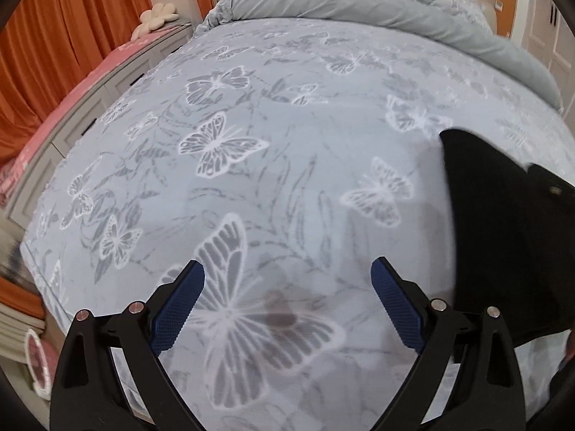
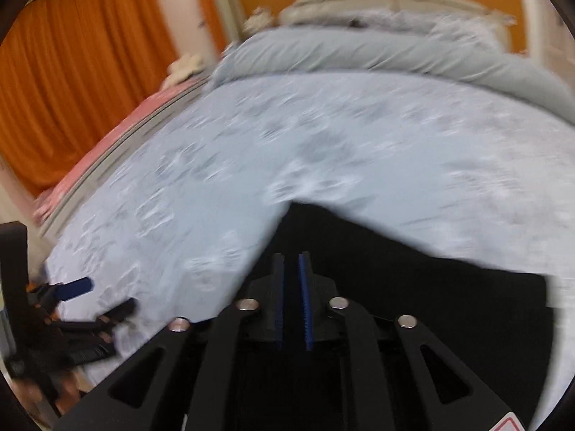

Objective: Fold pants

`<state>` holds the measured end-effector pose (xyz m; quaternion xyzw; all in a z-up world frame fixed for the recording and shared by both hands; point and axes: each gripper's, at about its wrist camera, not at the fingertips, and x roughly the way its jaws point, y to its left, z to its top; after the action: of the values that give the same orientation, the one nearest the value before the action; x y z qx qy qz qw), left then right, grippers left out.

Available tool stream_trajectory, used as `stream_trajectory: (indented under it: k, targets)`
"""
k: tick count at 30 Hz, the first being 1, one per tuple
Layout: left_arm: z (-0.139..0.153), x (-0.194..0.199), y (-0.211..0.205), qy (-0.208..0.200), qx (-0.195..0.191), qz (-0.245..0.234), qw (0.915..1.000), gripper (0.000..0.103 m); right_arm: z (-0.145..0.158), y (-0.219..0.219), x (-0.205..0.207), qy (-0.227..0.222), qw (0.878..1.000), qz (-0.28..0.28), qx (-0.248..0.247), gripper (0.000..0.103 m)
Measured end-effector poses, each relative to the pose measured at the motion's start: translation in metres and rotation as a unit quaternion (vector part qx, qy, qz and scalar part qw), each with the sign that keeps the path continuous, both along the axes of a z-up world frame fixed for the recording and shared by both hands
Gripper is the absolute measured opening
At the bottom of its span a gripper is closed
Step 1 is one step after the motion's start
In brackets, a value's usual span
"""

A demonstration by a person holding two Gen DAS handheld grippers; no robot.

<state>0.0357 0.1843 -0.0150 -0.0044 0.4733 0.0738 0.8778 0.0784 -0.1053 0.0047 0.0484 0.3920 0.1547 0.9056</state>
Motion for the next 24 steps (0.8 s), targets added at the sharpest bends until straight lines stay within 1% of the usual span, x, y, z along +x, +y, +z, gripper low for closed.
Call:
stream_trajectory:
  k: [1, 2, 3, 4, 5, 6, 7, 9, 12, 14, 15, 16, 17, 19, 20, 21, 22, 23, 24]
  targets:
    - [0.003, -0.001, -0.002, -0.005, -0.004, -0.003, 1.0000, 0.092, 0.004, -0.024, -0.005, -0.005, 0.999, -0.037, -0.017, 0.036]
    - [0.006, -0.002, -0.005, -0.011, -0.005, -0.007, 0.9999, 0.093, 0.006, -0.041, -0.008, -0.006, 0.997, -0.067, -0.029, 0.047]
    - [0.008, -0.002, -0.009, -0.013, -0.005, -0.010, 0.9999, 0.095, 0.007, -0.067, -0.010, 0.000, 0.994, -0.107, -0.037, 0.050]
    - [0.010, -0.003, -0.015, -0.015, -0.005, -0.018, 0.9997, 0.095, 0.008, -0.092, -0.013, 0.011, 0.991, -0.131, -0.029, 0.054]
    - [0.010, -0.004, -0.020, -0.016, -0.008, -0.025, 0.9995, 0.095, 0.008, -0.106, -0.014, 0.019, 0.990, -0.140, -0.020, 0.060]
    - [0.011, -0.004, -0.026, -0.016, -0.012, -0.033, 0.9993, 0.095, 0.007, -0.128, -0.018, 0.034, 0.988, -0.149, -0.003, 0.063]
    - [0.011, -0.006, -0.036, -0.015, -0.020, -0.047, 0.9986, 0.095, 0.005, -0.138, -0.020, 0.043, 0.988, -0.150, 0.005, 0.068]
    - [0.010, -0.008, -0.049, -0.012, -0.035, -0.065, 0.9972, 0.096, -0.005, -0.158, -0.026, 0.078, 0.986, -0.147, 0.020, 0.068]
    - [0.007, -0.010, -0.075, 0.004, -0.077, -0.101, 0.9919, 0.096, -0.024, -0.166, -0.032, 0.122, 0.984, -0.120, 0.041, 0.068]
    - [0.005, -0.010, -0.088, 0.012, -0.090, -0.113, 0.9894, 0.096, -0.036, -0.162, -0.036, 0.145, 0.984, -0.100, 0.038, 0.068]
    - [0.005, -0.010, -0.095, 0.014, -0.093, -0.117, 0.9886, 0.096, -0.047, -0.155, -0.038, 0.164, 0.982, -0.088, 0.028, 0.068]
    - [0.005, -0.009, -0.102, 0.014, -0.092, -0.121, 0.9883, 0.096, -0.052, -0.152, -0.038, 0.172, 0.981, -0.082, 0.022, 0.070]
    - [0.006, -0.009, -0.107, 0.011, -0.091, -0.123, 0.9882, 0.096, -0.059, -0.148, -0.039, 0.175, 0.981, -0.079, 0.016, 0.076]
    - [0.008, -0.007, -0.117, 0.004, -0.090, -0.126, 0.9879, 0.096, -0.062, -0.139, -0.042, 0.159, 0.984, -0.076, 0.009, 0.080]
    - [0.009, -0.006, -0.121, 0.002, -0.091, -0.127, 0.9878, 0.096, -0.062, -0.132, -0.044, 0.145, 0.987, -0.066, 0.007, 0.069]
    - [0.009, -0.005, -0.125, 0.001, -0.093, -0.127, 0.9876, 0.096, -0.062, -0.129, -0.045, 0.136, 0.989, -0.058, 0.008, 0.060]
    - [0.009, -0.003, -0.127, 0.001, -0.095, -0.127, 0.9873, 0.096, -0.061, -0.128, -0.046, 0.126, 0.991, -0.052, 0.012, 0.029]
    - [0.009, -0.002, -0.130, 0.002, -0.099, -0.129, 0.9867, 0.096, -0.056, -0.130, -0.045, 0.122, 0.991, -0.039, 0.028, 0.018]
    - [0.009, -0.002, -0.133, 0.004, -0.102, -0.131, 0.9862, 0.096, -0.046, -0.135, -0.047, 0.113, 0.992, -0.041, 0.041, 0.018]
